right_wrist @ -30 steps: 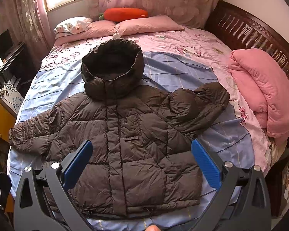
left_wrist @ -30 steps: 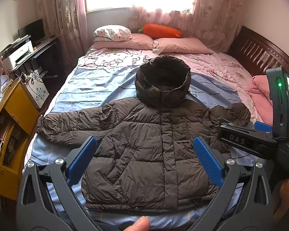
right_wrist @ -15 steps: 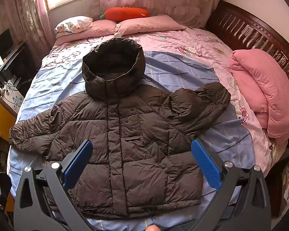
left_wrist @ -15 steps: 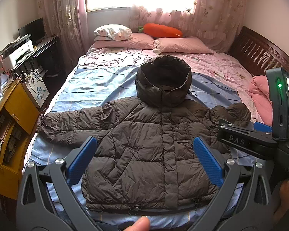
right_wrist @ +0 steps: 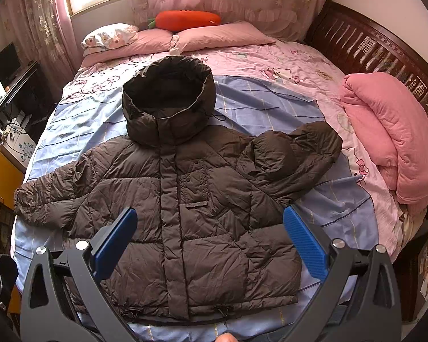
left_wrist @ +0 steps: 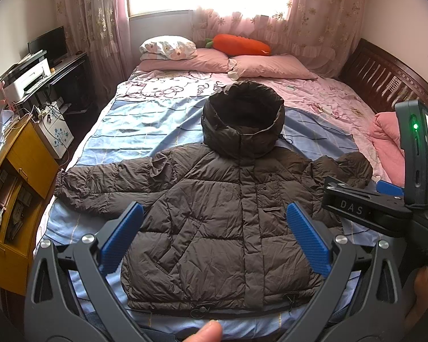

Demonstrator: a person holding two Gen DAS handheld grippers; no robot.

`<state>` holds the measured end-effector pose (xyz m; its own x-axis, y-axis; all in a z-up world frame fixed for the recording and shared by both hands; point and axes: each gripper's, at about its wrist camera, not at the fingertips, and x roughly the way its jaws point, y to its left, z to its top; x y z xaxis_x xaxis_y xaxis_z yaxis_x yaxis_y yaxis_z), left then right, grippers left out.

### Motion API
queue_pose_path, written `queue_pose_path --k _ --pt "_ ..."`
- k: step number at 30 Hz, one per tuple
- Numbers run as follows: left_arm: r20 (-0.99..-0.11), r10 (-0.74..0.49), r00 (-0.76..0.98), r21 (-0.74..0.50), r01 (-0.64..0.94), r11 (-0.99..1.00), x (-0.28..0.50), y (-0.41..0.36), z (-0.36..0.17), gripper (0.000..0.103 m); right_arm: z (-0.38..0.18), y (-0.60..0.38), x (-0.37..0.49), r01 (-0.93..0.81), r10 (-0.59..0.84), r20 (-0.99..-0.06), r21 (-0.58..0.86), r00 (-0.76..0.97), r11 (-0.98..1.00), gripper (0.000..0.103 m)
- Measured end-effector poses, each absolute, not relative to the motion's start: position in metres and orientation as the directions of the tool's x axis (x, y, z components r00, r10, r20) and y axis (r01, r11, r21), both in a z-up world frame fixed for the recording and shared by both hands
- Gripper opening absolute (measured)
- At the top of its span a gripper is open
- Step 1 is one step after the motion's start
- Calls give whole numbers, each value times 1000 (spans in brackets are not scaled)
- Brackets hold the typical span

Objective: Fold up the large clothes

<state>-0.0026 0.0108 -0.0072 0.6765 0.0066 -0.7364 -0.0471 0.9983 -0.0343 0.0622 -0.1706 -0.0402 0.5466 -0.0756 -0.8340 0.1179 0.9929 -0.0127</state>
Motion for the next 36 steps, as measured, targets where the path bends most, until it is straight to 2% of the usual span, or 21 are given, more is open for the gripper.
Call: queue_pose_path --k 26,31,36 --pt "-738 4 674 -35 -45 998 -2 11 -7 101 -49 -156 64 107 -72 -834 -16 546 994 102" --pt "-726 -90 682 -187 -70 980 0 37 -10 101 -57 -175 67 163 -19 -834 86 552 983 102" --pt "-733 -61 678 -194 -122 973 6 59 -15 101 -63 -176 75 163 -19 -846 80 532 983 102"
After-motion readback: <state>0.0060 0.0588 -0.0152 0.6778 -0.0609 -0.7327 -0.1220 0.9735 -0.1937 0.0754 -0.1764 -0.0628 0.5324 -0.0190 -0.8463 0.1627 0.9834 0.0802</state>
